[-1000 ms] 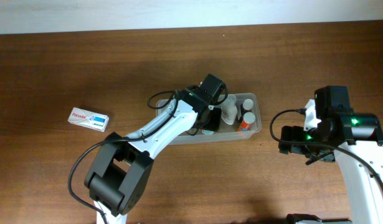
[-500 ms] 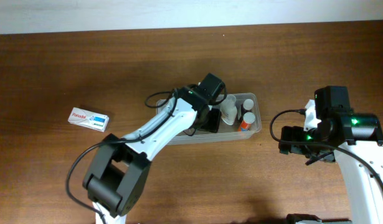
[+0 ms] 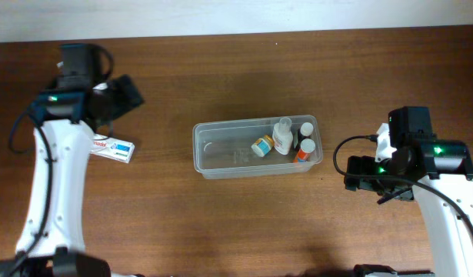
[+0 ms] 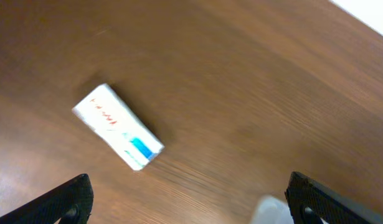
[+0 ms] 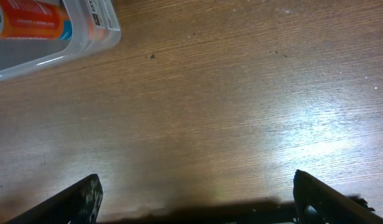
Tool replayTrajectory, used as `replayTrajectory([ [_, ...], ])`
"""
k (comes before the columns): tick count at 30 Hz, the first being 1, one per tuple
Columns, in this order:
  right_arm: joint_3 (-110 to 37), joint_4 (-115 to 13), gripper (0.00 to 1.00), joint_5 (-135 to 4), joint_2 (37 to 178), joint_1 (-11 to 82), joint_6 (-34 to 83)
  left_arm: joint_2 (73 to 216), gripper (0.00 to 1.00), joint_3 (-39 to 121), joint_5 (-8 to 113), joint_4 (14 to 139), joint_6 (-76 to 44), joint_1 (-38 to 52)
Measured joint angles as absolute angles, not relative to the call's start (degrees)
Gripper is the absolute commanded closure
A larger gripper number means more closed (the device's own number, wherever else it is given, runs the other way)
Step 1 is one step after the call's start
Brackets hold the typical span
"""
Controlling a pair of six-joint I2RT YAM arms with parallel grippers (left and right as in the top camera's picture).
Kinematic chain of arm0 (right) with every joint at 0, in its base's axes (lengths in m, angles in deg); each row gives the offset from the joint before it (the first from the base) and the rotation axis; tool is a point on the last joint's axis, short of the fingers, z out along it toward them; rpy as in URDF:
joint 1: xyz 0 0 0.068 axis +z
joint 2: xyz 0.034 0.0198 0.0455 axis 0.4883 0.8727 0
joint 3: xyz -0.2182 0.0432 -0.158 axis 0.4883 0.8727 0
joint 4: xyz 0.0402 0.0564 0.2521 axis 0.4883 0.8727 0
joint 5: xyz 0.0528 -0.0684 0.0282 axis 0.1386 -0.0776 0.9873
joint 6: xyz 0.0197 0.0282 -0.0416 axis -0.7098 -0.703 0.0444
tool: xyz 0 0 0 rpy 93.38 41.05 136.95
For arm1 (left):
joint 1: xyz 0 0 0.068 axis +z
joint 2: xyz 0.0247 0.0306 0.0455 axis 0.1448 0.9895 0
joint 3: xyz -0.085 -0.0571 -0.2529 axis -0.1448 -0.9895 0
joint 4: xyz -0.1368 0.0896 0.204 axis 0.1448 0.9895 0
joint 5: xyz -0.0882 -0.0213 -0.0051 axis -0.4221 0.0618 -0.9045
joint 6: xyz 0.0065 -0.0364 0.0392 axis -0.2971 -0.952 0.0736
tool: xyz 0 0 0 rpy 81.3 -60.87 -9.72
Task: Pack container
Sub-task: 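Grasp the white Panadol box with the left gripper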
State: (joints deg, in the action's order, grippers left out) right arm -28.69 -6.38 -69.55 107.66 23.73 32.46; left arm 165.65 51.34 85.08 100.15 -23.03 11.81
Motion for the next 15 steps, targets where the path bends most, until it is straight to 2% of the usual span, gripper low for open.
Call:
replayTrajectory([
  [7, -28.69, -6.44, 0.11, -69.55, 107.66, 23.73, 32.44, 176.71, 0.01, 50.8, 84.1, 99.95, -30.88, 21.58],
  [15, -28.69, -6.42, 0.11, -69.55, 107.66, 23.73, 32.39, 193.41, 0.01, 50.47, 83.14, 98.64, -38.53, 22.65],
])
